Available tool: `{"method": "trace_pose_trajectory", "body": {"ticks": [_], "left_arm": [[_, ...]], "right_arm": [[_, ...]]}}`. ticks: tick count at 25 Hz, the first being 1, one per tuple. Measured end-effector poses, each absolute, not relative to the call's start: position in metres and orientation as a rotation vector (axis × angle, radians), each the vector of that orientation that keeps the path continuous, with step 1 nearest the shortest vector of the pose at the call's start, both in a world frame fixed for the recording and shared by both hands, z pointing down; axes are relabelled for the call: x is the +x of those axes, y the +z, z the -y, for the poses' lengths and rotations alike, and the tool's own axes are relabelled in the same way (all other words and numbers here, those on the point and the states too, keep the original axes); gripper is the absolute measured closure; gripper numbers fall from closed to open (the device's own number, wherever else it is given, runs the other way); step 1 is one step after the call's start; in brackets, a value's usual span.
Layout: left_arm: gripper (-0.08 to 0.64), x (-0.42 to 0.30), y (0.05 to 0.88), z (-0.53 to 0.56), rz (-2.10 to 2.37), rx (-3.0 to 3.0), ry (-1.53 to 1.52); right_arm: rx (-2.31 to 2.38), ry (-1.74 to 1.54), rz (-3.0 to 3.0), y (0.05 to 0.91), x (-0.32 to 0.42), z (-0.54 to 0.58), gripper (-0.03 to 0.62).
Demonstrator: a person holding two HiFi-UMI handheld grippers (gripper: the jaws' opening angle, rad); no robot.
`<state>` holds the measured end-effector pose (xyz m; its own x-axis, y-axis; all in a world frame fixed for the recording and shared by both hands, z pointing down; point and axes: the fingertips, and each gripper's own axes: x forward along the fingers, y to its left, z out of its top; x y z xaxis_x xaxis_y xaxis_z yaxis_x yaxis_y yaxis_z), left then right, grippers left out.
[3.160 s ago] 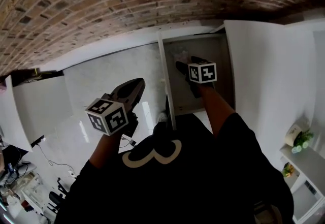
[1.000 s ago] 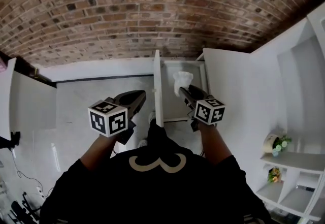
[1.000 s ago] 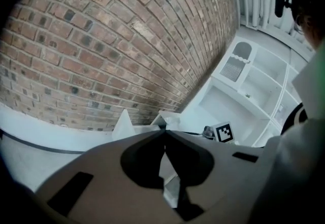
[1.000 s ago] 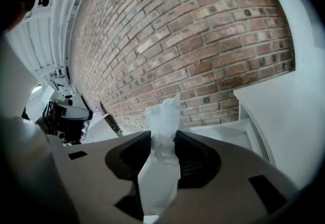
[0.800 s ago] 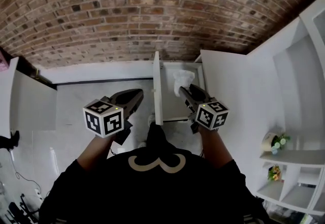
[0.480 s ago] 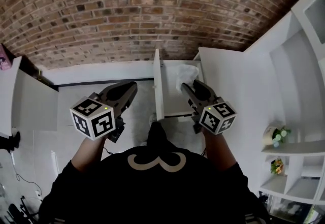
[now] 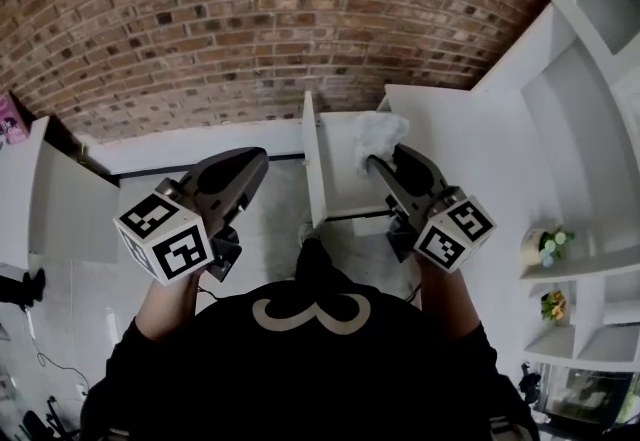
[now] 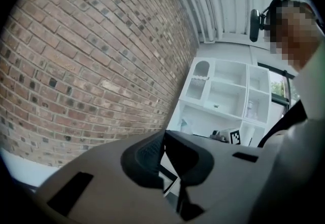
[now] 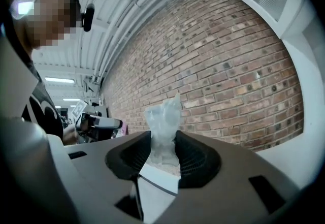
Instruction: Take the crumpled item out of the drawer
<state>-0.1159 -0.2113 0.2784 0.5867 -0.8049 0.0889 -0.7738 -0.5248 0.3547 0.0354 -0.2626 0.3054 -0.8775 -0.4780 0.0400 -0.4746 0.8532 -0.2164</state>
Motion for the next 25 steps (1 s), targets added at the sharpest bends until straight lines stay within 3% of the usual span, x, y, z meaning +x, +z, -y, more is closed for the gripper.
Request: {"method": "trace_pose_trajectory", "body": {"ticks": [25], "left_arm": [[0.557,-0.096,0.272,0.21,1.214,2.516,-0.13]], "right_arm": [[-0.82,-0.311,-2.94,0.279,0.05,0.247,0.432]]}}
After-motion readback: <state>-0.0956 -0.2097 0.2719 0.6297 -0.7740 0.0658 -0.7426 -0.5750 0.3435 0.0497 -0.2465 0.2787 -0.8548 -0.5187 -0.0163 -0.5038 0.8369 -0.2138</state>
